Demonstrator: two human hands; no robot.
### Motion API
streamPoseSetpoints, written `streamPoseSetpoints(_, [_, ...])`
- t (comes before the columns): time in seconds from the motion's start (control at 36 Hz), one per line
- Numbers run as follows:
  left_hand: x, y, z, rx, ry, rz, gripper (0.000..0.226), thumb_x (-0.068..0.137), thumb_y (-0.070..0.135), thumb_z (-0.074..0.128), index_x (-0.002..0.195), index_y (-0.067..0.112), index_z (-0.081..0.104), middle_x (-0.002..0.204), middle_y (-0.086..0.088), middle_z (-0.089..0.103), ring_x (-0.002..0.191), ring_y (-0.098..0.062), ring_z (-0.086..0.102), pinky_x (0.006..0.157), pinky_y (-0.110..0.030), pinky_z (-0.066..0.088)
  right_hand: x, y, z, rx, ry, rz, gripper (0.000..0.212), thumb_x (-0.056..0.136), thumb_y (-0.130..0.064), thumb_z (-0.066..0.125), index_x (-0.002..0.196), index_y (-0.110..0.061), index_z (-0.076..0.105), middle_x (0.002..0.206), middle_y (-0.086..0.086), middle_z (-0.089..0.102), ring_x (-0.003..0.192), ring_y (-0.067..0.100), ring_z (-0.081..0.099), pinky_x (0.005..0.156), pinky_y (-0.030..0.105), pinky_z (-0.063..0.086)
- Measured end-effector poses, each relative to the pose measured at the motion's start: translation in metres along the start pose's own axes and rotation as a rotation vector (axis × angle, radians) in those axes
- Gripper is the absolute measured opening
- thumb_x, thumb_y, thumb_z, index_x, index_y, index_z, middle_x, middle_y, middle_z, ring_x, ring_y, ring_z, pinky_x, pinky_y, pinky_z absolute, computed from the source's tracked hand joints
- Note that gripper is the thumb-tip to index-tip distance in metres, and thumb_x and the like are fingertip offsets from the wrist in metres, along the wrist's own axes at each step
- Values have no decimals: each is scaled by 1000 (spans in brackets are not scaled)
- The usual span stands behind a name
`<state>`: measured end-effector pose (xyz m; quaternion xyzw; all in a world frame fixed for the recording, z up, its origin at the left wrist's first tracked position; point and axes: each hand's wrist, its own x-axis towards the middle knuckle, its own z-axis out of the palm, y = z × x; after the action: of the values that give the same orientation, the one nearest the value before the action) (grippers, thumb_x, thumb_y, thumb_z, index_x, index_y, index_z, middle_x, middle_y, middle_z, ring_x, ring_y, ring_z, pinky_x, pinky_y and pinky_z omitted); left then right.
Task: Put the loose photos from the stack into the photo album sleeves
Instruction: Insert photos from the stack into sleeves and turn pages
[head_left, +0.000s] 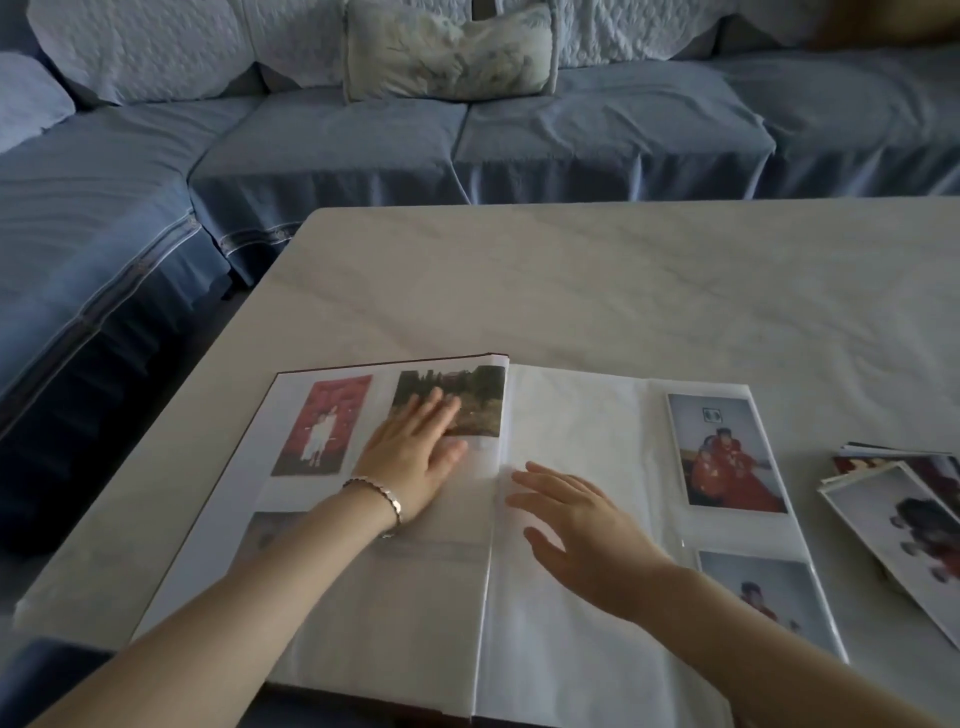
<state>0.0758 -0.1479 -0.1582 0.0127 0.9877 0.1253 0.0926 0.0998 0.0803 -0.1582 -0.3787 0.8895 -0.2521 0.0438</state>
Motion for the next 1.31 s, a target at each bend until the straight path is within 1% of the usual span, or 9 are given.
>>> streamPoseSetpoints(0.17, [11,38,-10,28,51,-276,56,98,44,30,147,16,22,158,-4,5,144,-22,10,115,-37,13,-36,27,-21,-17,27,127,31,95,-24,51,124,-26,58,144,-12,40,138,3,24,108,10,8])
streamPoseSetpoints(0.31, [-4,80,-2,24,155,96,51,95,39,43,142,21,35,156,2,17,141,-19,21,112,-30,17,-73,53,-58,-42,208,351,30,74,1,72,103,-10,71,118,6,64,111,26,60,96,30,38])
streamPoseSetpoints(0.5, [-24,114,19,110,60,315,42,87,31,62,126,15,59,144,-7,42,134,-23,39,112,-32,25,-129,97,-98,-192,227,728,34,87,-21,64,119,-13,63,131,4,56,119,25,52,91,33,43])
streamPoseSetpoints(0.64, [-30,125,21,131,146,350,47,39,11,94,81,7,75,97,-18,71,88,-38,68,71,-55,53,-151,117,-103,-300,67,898,47,86,-44,58,119,-10,57,123,6,56,110,26,55,89,35,43])
streamPoseSetpoints(0.72, [-28,123,22,105,116,325,44,52,12,90,93,7,75,111,-17,67,102,-38,64,85,-52,50,-155,121,-102,-396,-28,887,41,89,-46,52,112,-13,58,111,2,59,101,21,57,81,30,41])
streamPoseSetpoints(0.81, [-27,120,23,80,78,288,41,82,22,69,122,15,63,141,-5,46,134,-25,39,110,-34,26,-157,122,-102,-368,7,882,34,90,-44,51,105,-15,60,105,1,62,95,22,58,71,31,39])
streamPoseSetpoints(1.0, [-26,117,27,65,68,286,43,92,33,52,134,27,49,150,8,30,141,-10,23,111,-23,14,-158,122,-109,-345,7,895,36,87,-46,57,109,-18,59,103,-2,65,93,23,60,67,29,43])
streamPoseSetpoints(1.22, [-29,120,25,14,116,259,36,78,13,72,113,12,68,133,-8,55,128,-29,47,104,-40,34,-157,121,-111,-397,-106,839,39,90,-49,51,109,-17,59,113,-4,60,99,19,58,80,30,47])
streamPoseSetpoints(1.31, [-29,121,24,29,102,262,37,84,19,67,121,16,64,140,-2,48,134,-22,40,107,-35,28,-158,122,-112,-387,-125,843,39,89,-49,53,108,-15,59,114,-2,60,99,21,57,77,31,46])
